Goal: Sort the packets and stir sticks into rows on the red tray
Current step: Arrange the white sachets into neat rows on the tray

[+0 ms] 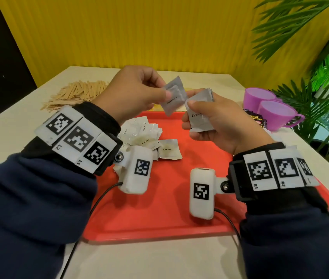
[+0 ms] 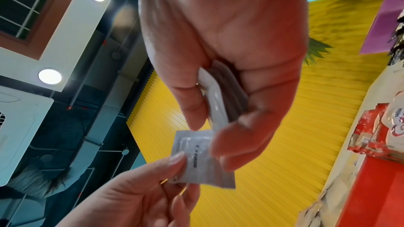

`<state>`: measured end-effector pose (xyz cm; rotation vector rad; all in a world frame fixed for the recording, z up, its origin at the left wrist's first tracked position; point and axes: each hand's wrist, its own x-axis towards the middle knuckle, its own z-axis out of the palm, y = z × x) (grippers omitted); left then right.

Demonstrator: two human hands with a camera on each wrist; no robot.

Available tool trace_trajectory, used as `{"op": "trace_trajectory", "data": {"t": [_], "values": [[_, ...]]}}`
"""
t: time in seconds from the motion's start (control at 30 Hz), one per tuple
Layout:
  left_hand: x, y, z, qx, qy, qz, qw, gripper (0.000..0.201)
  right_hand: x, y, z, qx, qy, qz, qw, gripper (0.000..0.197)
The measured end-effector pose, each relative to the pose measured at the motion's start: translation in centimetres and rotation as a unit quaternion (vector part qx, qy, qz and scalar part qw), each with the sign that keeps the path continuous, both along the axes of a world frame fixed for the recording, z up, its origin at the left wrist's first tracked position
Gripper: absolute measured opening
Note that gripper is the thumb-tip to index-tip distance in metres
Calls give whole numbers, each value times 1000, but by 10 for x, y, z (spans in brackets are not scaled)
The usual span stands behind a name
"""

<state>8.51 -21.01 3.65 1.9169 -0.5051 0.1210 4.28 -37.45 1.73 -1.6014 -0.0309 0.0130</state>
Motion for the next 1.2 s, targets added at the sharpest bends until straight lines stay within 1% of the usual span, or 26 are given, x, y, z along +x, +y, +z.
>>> {"op": "trace_trajectory", "data": {"t": [0.07, 0.1, 0.17, 0.27, 0.37, 0.43, 0.5, 0.57, 0.63, 0.67, 0.7, 0.8, 0.83, 0.87, 0.93, 1.0, 1.1, 1.17, 1.2], "values": [[-4, -3, 0, -7, -4, -17, 1000, 23, -1, 1, 1, 28, 3, -9, 1000, 7], [-6, -4, 0, -4, -11, -23, 1000, 23, 0, 0, 1, 47, 6, -14, 999, 7], [-8, -7, 0, 1, -28, -24, 999, 24, 1, -1, 3, 86, 11, -27, 996, 14], [-10, -9, -1, -17, -36, -15, 999, 26, 3, -3, 4, 140, 19, -48, 989, 22], [-13, -15, -4, -12, -32, -42, 999, 23, 4, -4, 5, 186, 25, -42, 981, 32], [-16, -18, -6, 5, -28, -72, 997, 20, 4, -3, 4, 189, 32, -28, 981, 39], [-16, -19, -7, 25, -23, -97, 995, 19, 4, -3, 3, 183, 35, -17, 982, 41], [-15, -17, -7, 30, -8, -116, 993, 19, 3, -2, 2, 180, 35, -11, 983, 37], [-14, -15, -6, 10, 4, -133, 991, 22, 1, -3, 3, 183, 33, -3, 983, 32], [-14, -14, -5, -3, 7, -144, 990, 26, 1, -2, 2, 182, 30, 1, 983, 31], [-15, -14, -5, -16, 14, -159, 987, 35, 1, -2, 2, 176, 26, 1, 984, 29], [-13, -11, -3, -28, 63, -215, 974, 75, 1, 0, -1, 153, 12, -10, 988, 18], [-11, -9, -3, -28, 79, -232, 969, 84, 1, 0, -2, 149, 7, -11, 989, 12], [-10, -8, -3, -27, 90, -244, 965, 90, 1, -1, -2, 147, 3, -10, 989, 8], [-7, -6, -2, -31, 108, -244, 963, 94, 1, -1, -3, 147, -3, -3, 989, 11], [-7, -4, -2, -50, 121, -237, 963, 93, 1, -1, -3, 146, -10, 8, 989, 16], [-8, -3, 1, -41, 120, -212, 969, 77, 1, 0, -3, 142, -11, 22, 990, 20], [-8, -1, 3, -7, 103, -173, 979, 61, 2, 0, -3, 146, -13, 16, 989, 23], [-9, 1, 5, 36, 91, -147, 984, 50, 2, 0, -2, 150, -17, 9, 989, 25]]}}
